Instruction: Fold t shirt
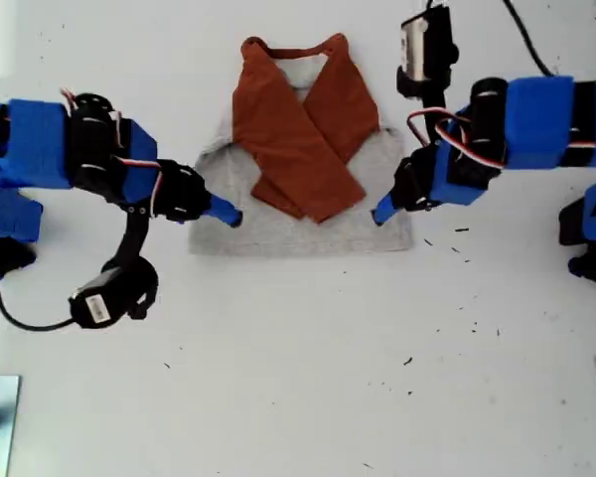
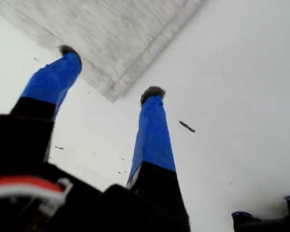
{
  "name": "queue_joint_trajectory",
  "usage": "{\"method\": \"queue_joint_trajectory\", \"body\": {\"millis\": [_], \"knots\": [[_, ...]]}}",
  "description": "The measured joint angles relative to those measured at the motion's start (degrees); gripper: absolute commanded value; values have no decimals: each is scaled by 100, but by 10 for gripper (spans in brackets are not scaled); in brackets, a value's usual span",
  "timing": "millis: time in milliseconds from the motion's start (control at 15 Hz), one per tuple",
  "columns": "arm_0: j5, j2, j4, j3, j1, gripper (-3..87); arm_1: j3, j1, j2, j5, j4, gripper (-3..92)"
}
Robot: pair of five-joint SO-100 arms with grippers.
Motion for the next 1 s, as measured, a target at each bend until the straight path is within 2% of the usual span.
{"method": "queue_joint_trajectory", "body": {"millis": [200, 267, 400, 533, 733, 1000], "knots": [[-9, -958, -404, -9, 0, 286, 334, -62, -703, -26, -738, 261], [-9, -1037, -483, -9, 0, 237, 308, -97, -861, -26, -861, 226], [-9, -1116, -571, 18, -9, 3, 229, -132, -1318, 0, -1107, 47], [0, -1380, -870, -18, -18, -3, 114, -237, -1617, 105, -1503, 33], [0, -1266, -932, -141, 18, -3, 123, -378, -1547, 255, -1512, 32], [-9, -1037, -782, -615, 905, -3, 598, -1037, 237, 352, -809, 32]]}}
